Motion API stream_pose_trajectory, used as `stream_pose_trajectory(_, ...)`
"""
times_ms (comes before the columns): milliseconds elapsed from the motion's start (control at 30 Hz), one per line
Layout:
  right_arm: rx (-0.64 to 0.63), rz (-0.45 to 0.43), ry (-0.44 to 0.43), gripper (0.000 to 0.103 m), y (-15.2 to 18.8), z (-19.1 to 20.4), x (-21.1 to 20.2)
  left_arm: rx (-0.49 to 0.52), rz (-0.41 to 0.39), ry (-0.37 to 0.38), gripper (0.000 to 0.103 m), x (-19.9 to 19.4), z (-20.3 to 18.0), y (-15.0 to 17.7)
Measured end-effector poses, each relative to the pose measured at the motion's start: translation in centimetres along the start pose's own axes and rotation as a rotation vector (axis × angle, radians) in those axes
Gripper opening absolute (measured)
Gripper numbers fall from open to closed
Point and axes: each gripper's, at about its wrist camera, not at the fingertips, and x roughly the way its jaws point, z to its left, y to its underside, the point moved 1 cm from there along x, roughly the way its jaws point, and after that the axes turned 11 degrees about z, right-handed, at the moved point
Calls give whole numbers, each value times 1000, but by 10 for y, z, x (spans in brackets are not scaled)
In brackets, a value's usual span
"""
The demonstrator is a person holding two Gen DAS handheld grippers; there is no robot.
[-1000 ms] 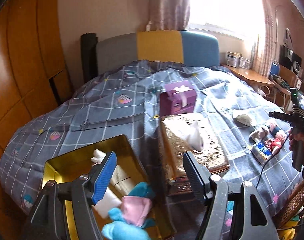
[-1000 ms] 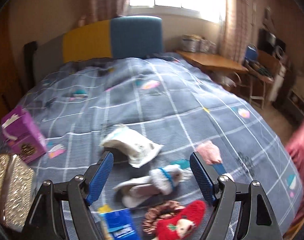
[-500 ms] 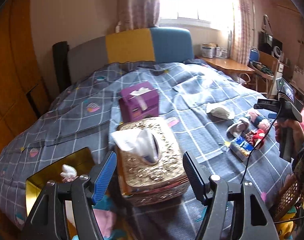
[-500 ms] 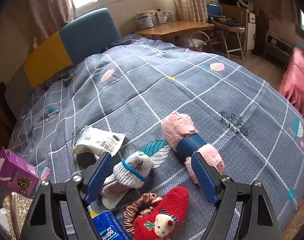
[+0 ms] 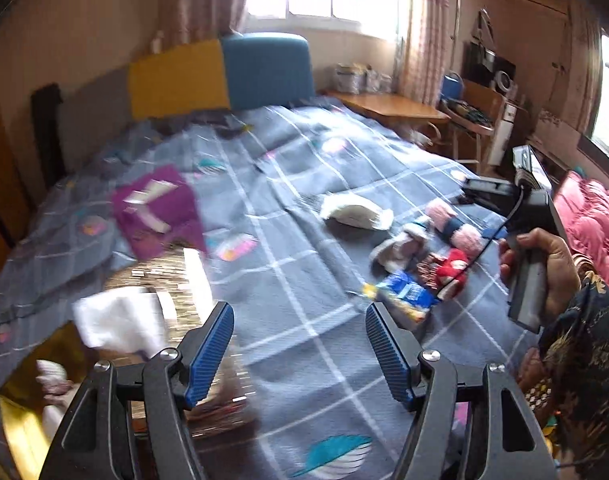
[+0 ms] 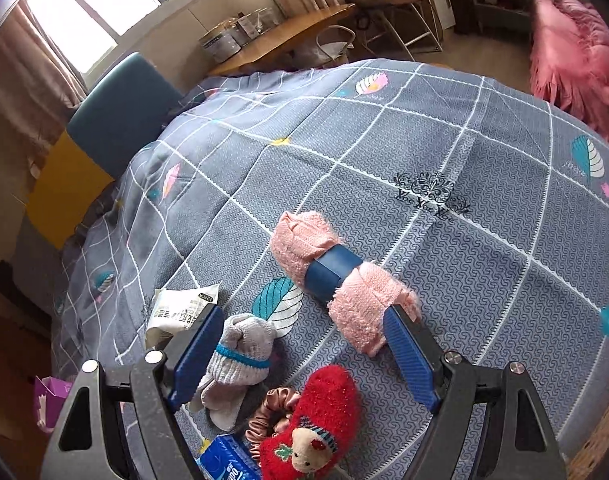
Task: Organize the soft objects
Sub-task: 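Move both tools back over the remaining items on the bedspread, then grasp the blue Tempo tissue pack with left while right grasps the brown satin scrunchie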
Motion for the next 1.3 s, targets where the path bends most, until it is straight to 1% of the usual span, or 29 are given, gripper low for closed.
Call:
stream_pose_trajectory(133, -60, 9, -76, 83, 4, 13, -2, 14, 95, 92, 66, 36, -20, -14)
stream_pose_trajectory(167, -79, 7, -86, 83, 5, 17, -2, 16, 121, 102, 64, 45, -24, -18)
stream_pose_trajectory(233, -122, -7, -100, 83, 8, 26, -6, 12, 171, 149, 63, 66, -32, -27)
stream_pose_trajectory(333, -169, -43, -139, 83, 12, 34, -16, -36, 268, 231, 62, 101, -41, -42)
stream_pose_trajectory(400, -185, -67, -159, 83, 13, 36, -22, -59, 322, 268, 62, 121, -48, -50)
stream_pose_trajectory(433, -184, -82, -169, 83, 13, 35, -26, -80, 356, 282, 62, 132, -51, -53)
stream_pose_trajectory(533, -151, -149, -213, 83, 10, 27, -42, -121, 422, 327, 62, 155, -60, -59)
stream_pose_trajectory(600, -109, -187, -241, 84, 8, 17, -51, -156, 462, 325, 62, 167, -64, -62)
stream_pose_trajectory(667, -63, -202, -247, 85, 5, 9, -55, -191, 506, 340, 62, 177, -68, -63)
stream_pose_trajectory(767, -13, -167, -261, 85, 1, 1, -49, -236, 539, 350, 62, 185, -73, -65)
stream_pose_trajectory(833, -2, -148, -274, 85, 0, 0, -45, -244, 531, 320, 62, 186, -78, -66)
stream_pose_trajectory(900, -11, -140, -274, 85, 0, 2, -44, -244, 532, 306, 62, 189, -85, -67)
stream_pose_trajectory(967, -20, -136, -278, 85, 0, 4, -43, -249, 532, 277, 62, 192, -93, -68)
stream_pose_trajectory(1133, -35, -114, -278, 85, 1, 7, -39, -207, 560, 209, 62, 204, -111, -61)
stream_pose_trajectory(1200, -44, -101, -267, 85, 1, 8, -36, -193, 557, 215, 62, 208, -115, -57)
stream_pose_trajectory(1300, -67, -65, -255, 85, 1, 12, -29, -188, 521, 230, 56, 201, -109, -52)
